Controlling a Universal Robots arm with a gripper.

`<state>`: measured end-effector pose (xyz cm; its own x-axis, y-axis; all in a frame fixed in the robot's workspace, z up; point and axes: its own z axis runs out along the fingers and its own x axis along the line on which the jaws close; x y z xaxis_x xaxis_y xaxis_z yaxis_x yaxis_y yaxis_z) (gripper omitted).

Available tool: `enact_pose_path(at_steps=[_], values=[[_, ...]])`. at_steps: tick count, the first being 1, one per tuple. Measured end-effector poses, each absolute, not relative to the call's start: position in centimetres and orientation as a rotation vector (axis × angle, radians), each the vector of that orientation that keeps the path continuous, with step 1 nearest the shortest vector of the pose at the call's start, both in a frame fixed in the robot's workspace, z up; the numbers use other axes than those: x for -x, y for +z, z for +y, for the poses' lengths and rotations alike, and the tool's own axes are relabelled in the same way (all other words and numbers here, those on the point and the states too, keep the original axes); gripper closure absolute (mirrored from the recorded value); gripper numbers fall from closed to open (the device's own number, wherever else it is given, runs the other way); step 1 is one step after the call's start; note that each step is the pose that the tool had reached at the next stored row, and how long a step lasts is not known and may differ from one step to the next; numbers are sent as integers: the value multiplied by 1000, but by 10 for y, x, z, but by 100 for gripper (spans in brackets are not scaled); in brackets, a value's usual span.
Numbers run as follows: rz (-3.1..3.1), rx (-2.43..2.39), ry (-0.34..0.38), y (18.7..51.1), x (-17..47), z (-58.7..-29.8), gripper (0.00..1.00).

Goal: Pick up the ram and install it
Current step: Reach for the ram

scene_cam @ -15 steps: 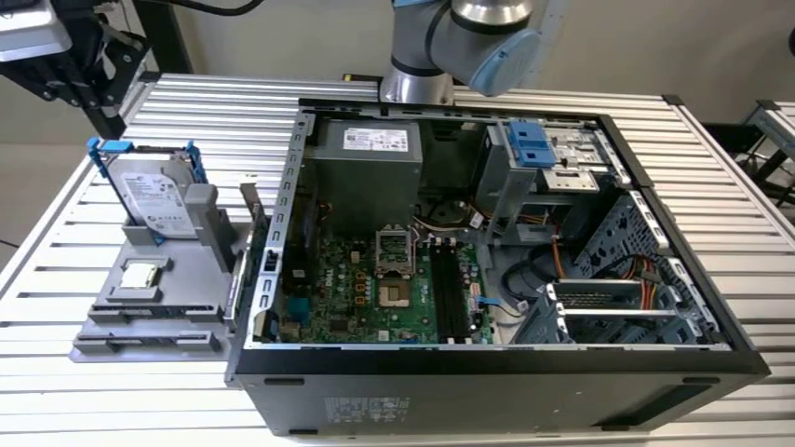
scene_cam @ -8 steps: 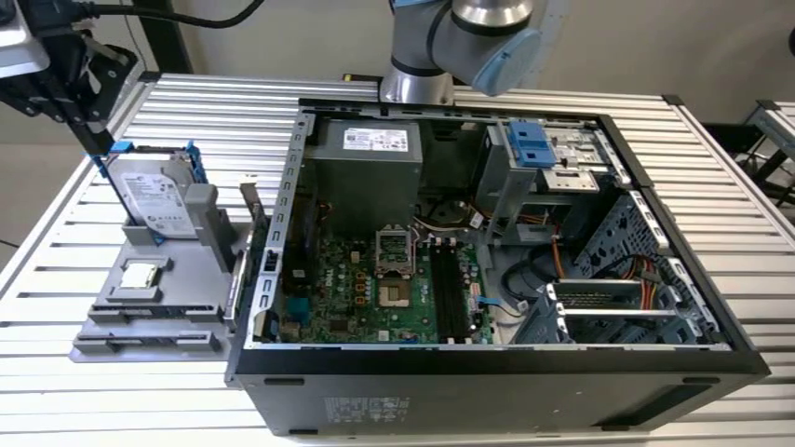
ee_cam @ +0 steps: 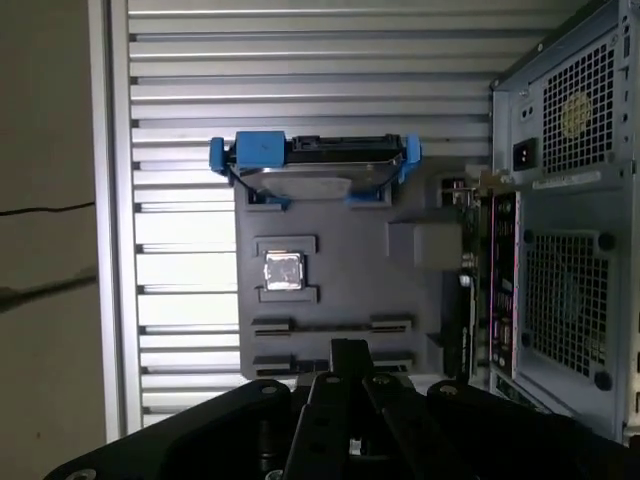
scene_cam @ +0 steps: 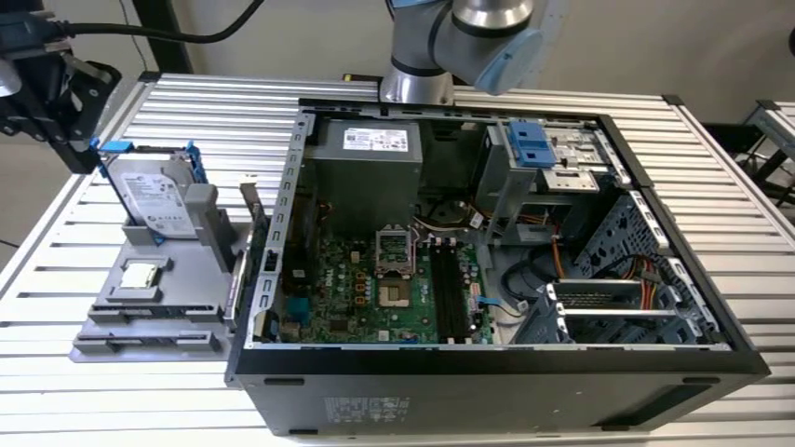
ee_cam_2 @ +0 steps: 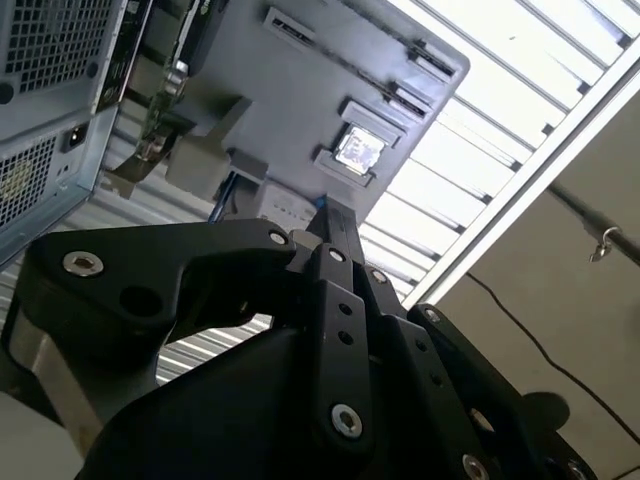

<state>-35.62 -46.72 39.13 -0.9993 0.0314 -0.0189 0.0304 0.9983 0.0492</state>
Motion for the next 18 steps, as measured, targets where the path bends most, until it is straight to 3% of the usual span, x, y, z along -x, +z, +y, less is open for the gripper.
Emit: enact_pose_path(at_steps=[11,18], values=[[3120,-48,76,391,359,-498,100],[3118,-31,77,391,359,-502,100]])
